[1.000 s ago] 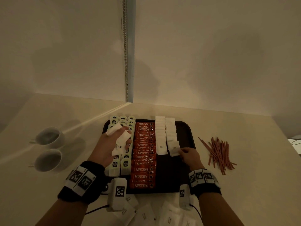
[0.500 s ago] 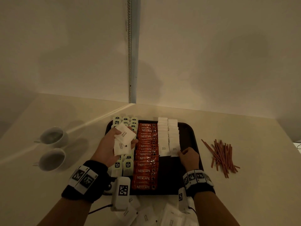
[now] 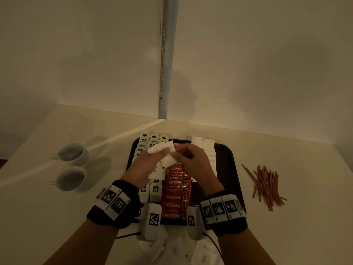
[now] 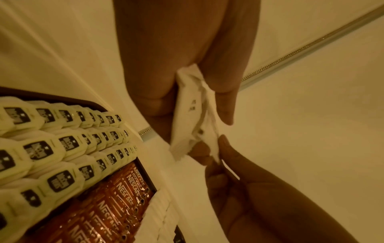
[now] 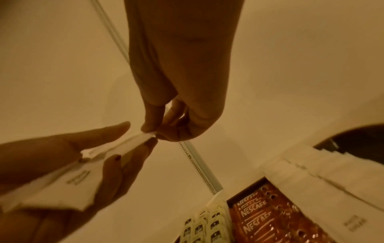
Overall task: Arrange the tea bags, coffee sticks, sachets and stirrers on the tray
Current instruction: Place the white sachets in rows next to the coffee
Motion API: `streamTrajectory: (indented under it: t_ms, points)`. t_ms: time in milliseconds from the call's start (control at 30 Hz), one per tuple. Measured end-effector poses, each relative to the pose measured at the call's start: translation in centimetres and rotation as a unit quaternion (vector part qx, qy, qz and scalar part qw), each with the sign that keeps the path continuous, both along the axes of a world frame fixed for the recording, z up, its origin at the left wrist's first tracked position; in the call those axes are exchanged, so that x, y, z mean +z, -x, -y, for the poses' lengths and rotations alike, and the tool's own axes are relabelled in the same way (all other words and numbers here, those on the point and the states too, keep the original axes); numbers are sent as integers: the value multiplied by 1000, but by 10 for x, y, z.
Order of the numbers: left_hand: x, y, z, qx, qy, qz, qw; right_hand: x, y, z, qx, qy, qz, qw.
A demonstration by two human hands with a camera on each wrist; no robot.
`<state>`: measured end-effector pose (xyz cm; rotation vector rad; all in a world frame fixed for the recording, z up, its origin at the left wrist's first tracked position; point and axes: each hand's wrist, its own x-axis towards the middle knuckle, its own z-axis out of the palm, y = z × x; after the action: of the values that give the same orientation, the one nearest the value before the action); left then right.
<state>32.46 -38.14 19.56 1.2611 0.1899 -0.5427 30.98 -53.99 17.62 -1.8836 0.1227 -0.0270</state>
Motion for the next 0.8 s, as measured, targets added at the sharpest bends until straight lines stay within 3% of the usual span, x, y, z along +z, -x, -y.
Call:
streamTrajectory:
  t_ms: [133, 300, 400, 500, 600, 800]
  points:
    - [-6, 1, -3, 25, -40, 56, 997, 2, 4, 0, -23, -84, -14, 996]
    - [-6, -1, -1, 60, -110, 146, 981, -2, 11, -5, 9, -78, -28, 997]
    - [-3, -2, -1, 59, -96, 123, 986, -3, 15, 1, -8, -175, -52, 983]
    - [-1, -2, -5, 66, -1, 44, 997, -4, 18, 18, -41, -203, -52, 977]
    - [-5, -5, -13, 92, 43, 1, 995, -21, 22, 43, -116, -152, -64, 979]
    - [-13, -5, -20, 105, 72, -9, 992, -82, 43, 77, -184, 64, -163, 967]
